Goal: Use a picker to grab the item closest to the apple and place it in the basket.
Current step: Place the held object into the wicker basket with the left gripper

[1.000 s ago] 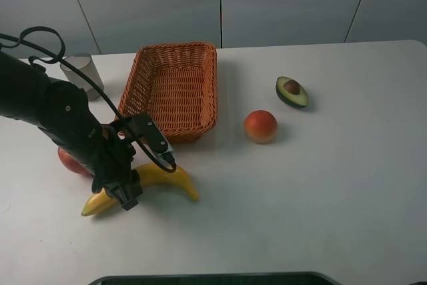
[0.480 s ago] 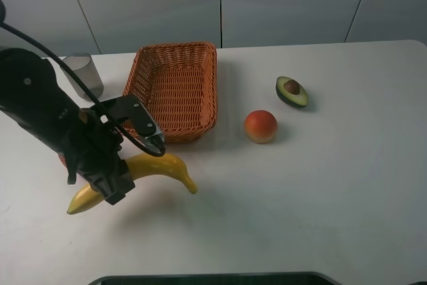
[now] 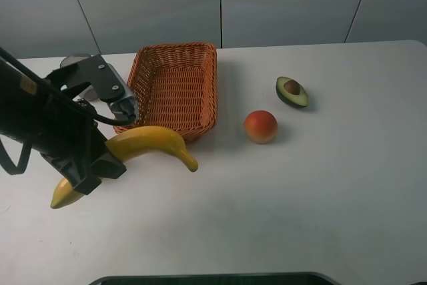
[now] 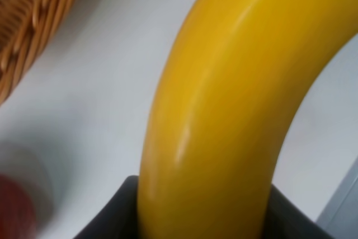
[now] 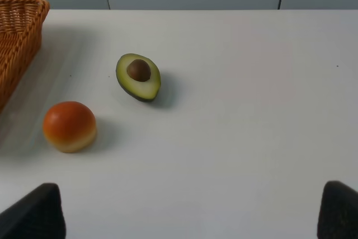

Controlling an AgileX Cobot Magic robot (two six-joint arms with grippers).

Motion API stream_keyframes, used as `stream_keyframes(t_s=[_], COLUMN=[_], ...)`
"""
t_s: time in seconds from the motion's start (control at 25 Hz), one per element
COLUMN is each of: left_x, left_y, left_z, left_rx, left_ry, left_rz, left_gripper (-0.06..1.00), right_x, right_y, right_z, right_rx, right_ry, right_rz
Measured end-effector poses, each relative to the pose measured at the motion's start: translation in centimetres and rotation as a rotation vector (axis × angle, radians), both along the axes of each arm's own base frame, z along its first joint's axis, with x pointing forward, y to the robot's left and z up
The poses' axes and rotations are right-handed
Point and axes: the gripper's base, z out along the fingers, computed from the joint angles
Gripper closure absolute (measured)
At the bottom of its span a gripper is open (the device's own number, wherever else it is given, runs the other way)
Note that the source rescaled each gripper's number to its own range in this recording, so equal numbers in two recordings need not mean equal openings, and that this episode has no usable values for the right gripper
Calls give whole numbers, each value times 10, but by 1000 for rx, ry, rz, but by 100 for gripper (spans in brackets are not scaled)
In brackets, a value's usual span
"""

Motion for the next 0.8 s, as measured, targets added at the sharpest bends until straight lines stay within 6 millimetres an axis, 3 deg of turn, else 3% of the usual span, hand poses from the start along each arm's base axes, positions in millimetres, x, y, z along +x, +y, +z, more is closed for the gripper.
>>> stream_keyframes(t_s=[0.24,0.52,0.8], left_x=[11,56,108], left_y=[-7,-26,-46], left_z=[22,46,36], left_rx=[-85,-158,-143], left_ry=[-27,-67,-68], left_rz=[115,376,621], left_gripper=[94,94,94], right_x=[0,0,0], right_y=[0,0,0], right_z=[0,0,0], right_rx=[0,0,0], right_ry=[0,0,0], right_rz=[0,0,0])
